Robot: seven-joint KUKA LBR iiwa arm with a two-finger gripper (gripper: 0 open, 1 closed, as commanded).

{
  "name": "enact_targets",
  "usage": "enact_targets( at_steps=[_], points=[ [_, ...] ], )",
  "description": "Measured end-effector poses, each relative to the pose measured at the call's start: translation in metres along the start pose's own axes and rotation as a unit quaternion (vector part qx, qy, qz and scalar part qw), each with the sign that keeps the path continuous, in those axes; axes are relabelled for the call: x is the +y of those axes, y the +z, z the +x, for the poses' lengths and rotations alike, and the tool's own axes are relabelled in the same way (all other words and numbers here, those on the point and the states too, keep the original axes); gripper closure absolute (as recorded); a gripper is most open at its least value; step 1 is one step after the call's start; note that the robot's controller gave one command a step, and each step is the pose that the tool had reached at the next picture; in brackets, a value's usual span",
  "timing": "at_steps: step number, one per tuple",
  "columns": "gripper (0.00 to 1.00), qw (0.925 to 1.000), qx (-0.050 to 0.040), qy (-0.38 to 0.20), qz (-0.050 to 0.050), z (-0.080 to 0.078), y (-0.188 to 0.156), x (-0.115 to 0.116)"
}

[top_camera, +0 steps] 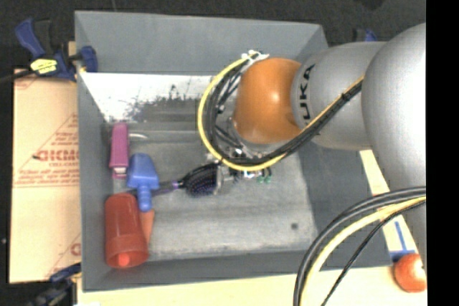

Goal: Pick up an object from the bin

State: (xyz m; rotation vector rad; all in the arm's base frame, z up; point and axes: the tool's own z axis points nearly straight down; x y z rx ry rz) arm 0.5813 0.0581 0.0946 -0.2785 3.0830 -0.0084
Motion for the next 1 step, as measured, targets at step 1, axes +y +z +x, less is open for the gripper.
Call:
enact_targets(
  at_steps=[1],
  points=[
    [1.0,0.9971,0.0044,0.076,-0.001,-0.0015,-0.1193,-0.0002]
  ],
)
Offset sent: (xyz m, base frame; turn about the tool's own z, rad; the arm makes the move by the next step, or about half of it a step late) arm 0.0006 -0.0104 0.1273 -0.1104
